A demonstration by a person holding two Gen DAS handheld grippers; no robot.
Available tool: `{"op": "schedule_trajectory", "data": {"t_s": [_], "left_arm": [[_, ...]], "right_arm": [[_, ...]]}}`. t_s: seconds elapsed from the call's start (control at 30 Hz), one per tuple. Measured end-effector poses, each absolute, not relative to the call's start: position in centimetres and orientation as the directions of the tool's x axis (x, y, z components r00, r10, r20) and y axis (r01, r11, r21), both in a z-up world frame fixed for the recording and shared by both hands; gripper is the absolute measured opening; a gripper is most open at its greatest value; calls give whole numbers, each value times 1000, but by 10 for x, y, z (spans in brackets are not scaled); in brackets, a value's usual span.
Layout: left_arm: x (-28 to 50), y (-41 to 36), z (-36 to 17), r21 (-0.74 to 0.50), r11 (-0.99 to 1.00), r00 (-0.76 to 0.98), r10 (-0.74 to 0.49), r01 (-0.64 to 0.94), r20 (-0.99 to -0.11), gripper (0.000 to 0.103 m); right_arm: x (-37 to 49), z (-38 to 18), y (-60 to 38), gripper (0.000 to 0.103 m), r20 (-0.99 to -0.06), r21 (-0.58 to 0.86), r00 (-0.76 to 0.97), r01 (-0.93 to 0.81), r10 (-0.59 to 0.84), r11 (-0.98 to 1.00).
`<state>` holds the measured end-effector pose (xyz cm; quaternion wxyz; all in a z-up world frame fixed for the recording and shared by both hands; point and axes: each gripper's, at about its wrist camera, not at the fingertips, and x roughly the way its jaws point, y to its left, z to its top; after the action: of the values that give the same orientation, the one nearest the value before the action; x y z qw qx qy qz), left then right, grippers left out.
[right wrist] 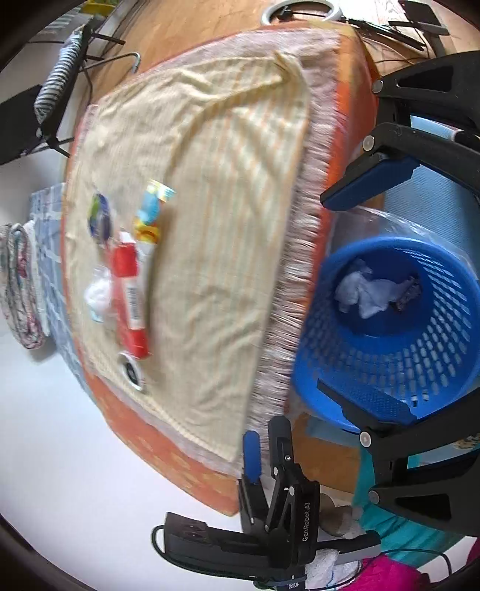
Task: Collect trash
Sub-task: 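Move both tools back over the bed toward the red tissue box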
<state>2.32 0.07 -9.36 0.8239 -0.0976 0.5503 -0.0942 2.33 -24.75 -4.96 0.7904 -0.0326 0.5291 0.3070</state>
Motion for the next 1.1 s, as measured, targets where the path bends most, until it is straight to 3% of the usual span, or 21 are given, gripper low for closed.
{"op": "schedule_trajectory", "data": {"t_s": [0.43, 1.1], "left_arm": [[80, 20, -63, -291, 956, 445, -279, 42, -851, 70], [212, 54, -74, -416, 907, 493, -333, -64, -804, 70]], "right_arm": [[82, -20, -249, 91, -785, 286, 369, -496, 497, 820], [185, -29, -239, 88, -760, 435, 300, -424, 576, 794]]}}
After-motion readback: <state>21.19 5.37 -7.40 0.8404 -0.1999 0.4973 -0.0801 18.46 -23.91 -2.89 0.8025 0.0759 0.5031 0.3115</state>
